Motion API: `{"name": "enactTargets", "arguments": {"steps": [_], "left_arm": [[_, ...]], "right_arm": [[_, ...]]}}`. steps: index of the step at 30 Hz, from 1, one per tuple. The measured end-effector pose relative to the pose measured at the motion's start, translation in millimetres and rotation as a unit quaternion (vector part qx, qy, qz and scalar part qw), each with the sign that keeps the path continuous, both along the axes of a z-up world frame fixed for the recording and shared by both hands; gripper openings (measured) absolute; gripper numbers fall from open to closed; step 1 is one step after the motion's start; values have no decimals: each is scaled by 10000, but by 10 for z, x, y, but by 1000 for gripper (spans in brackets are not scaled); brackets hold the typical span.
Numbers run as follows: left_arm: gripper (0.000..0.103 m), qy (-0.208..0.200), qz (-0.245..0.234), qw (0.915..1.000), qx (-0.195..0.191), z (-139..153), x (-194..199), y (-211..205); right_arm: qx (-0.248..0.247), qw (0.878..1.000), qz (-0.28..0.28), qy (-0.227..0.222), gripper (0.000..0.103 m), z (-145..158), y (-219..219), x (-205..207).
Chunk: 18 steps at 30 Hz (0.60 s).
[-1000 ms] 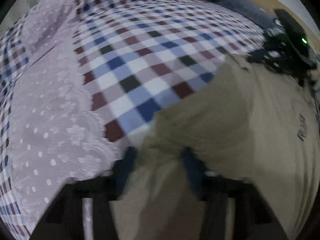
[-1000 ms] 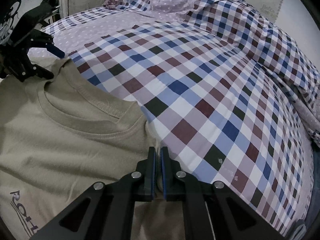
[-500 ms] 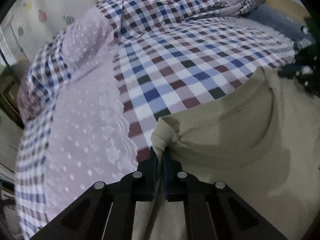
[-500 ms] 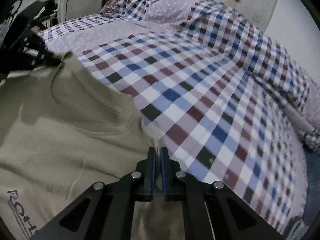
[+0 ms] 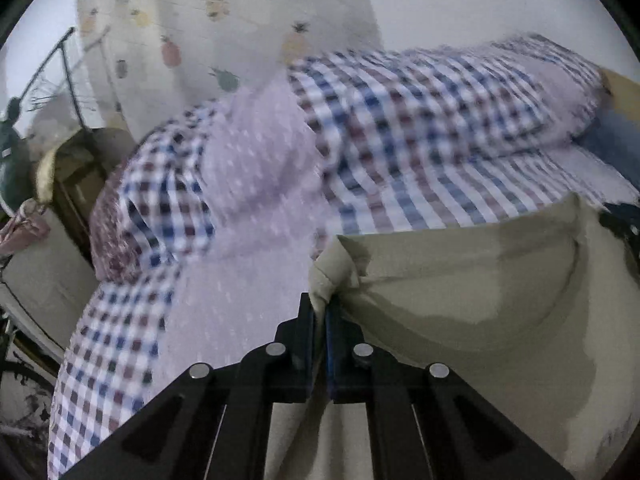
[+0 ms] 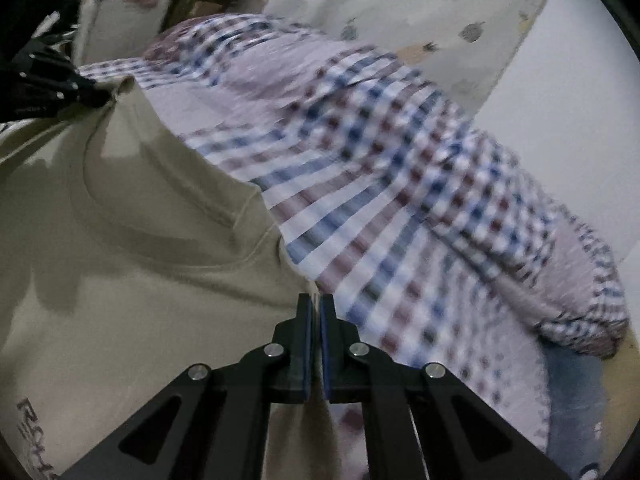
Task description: Fold clothes
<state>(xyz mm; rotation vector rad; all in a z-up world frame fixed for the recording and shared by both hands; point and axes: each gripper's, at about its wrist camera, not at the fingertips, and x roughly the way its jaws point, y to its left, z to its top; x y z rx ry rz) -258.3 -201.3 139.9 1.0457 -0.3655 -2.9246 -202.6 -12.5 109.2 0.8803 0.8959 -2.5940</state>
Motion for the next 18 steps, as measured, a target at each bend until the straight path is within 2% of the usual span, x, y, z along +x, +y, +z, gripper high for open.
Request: {"name": "enactTargets", "arguments": {"steps": [2, 3, 5, 8, 10, 11, 12, 13, 14, 15, 17, 18], "left_arm": [[4, -32, 266, 9996, 28, -46, -286, 28], [4, -128, 404, 9991, 45, -113, -421, 40], [6, -509, 592, 9969, -111, -383, -602, 117], [10, -1228, 562, 9906, -213, -820, -695, 159], [11, -1491, 516, 9874, -147, -943, -628, 83], [17, -1619, 492, 9855, -112, -1002, -592, 43], [33, -1600, 482, 9859, -26, -976, -521, -24], [43, -1518, 445, 9873, 148, -906, -422, -117], [60, -1432, 397, 9882, 370, -828, -329, -208], [70, -1343, 358, 9883, 628, -735, -212, -311], [73, -1158, 318, 9861, 1150, -513, 90, -548], [73, -1064, 307, 9842, 1382, -394, 252, -670]], "right_arm": [[38, 9996, -147, 243, 1, 146, -15, -226], [82, 9994, -247, 206, 1, 89, -42, -316], [170, 9988, -448, 134, 3, -24, -96, -497], [302, 9967, -748, 24, 6, -193, -178, -769], [461, 9946, -921, -134, 10, -368, -226, -894], [545, 9933, -994, -234, 18, -468, -241, -925], [455, 9932, -1040, -238, 22, -478, -210, -886], [346, 9932, -1089, -237, 32, -478, -175, -846], [107, 9931, -1154, -194, 50, -407, -109, -795], [-140, 9925, -1205, -161, 56, -335, -41, -742], [-1040, 9871, -1209, -155, 72, -85, 187, -539], [-1400, 9826, -1201, -200, 74, 51, 308, -404]]}}
